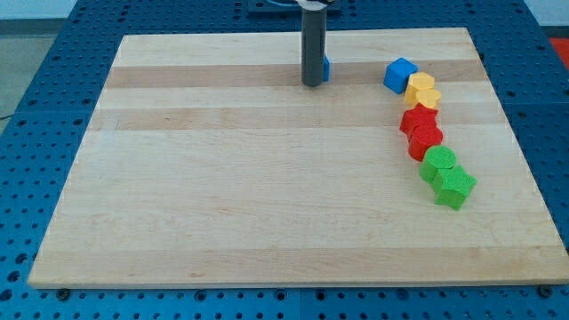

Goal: Place the blue triangle above the blue cube

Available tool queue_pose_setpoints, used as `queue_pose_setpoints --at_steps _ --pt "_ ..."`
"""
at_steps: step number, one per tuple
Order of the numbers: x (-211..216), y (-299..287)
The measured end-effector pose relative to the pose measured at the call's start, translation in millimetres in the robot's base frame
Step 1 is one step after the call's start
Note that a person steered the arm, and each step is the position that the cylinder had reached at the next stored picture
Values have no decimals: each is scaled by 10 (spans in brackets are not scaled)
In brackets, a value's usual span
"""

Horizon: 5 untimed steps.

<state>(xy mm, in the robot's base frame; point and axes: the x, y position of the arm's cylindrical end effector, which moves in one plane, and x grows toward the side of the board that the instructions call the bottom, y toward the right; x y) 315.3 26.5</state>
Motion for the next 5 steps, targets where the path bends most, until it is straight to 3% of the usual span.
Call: queue_pose_setpoints --at_steps 1,4,5 --pt "125 -126" --pt "-277 -345" --pt "-309 12"
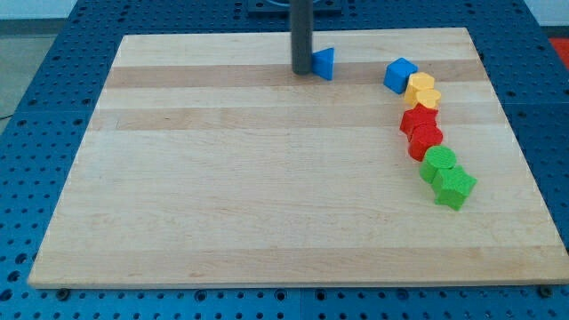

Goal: Place the blue triangle above the blue cube

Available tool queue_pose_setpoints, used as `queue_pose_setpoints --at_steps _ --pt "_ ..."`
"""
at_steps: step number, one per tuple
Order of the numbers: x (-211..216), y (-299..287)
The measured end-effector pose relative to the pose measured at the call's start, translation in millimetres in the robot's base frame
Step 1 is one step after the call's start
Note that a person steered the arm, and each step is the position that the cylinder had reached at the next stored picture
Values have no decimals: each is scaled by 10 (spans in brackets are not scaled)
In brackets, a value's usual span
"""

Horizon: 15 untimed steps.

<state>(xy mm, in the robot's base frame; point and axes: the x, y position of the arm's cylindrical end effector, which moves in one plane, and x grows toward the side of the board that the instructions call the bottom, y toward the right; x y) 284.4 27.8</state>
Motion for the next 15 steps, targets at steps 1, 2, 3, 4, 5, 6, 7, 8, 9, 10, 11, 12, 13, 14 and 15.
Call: queue_pose_setpoints --at_steps 1,2,3,4,5,6,7,8,9,10,11,12,13,14,15 --pt "-34 460" --pt "-112 530" --pt "-207 150" --pt "-397 174" --pt "-403 450" --pt "-336 700" --pt "-336 674" --pt "-299 466" --pt "-196 466" --pt "-194 700" --pt "-191 923" --pt "-188 1074" --pt "-188 1112" --pt "-158 930" --pt "77 882"
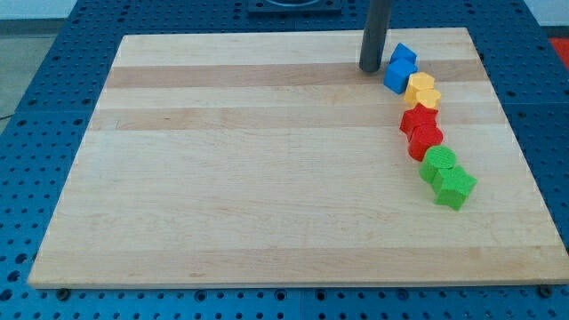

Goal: Place the blue triangle above the blue cube

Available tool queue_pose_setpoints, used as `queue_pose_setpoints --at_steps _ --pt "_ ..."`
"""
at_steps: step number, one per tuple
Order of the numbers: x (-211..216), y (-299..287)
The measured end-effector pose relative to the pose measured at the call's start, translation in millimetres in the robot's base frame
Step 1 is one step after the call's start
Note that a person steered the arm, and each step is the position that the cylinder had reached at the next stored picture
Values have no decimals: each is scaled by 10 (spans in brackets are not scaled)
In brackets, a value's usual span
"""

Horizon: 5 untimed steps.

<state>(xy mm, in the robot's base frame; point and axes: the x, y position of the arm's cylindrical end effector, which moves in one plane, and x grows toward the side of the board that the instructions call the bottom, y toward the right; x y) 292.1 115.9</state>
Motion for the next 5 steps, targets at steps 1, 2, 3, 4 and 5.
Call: queue_pose_setpoints --at_steps 1,2,3,4,5 --pt "131 4" --pt "147 91" --pt "147 230" --pt "147 264" --pt "147 276"
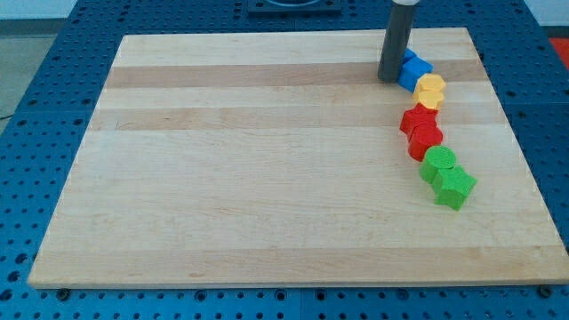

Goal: Place the blue triangle above the blue cube

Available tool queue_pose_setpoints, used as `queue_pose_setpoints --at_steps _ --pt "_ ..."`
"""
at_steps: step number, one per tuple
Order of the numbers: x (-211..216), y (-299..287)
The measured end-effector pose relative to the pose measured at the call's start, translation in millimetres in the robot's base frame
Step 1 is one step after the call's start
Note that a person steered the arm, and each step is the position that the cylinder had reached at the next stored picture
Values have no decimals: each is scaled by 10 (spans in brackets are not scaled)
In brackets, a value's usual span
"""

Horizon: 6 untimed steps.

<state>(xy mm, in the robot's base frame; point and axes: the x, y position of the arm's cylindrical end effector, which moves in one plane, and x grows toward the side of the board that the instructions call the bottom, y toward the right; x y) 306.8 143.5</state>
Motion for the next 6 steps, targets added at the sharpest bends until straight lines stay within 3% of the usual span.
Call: queue_pose_setpoints --at_steps 1,3,6 --pt "21 -42" --pt "821 -426" --pt "1067 -480"
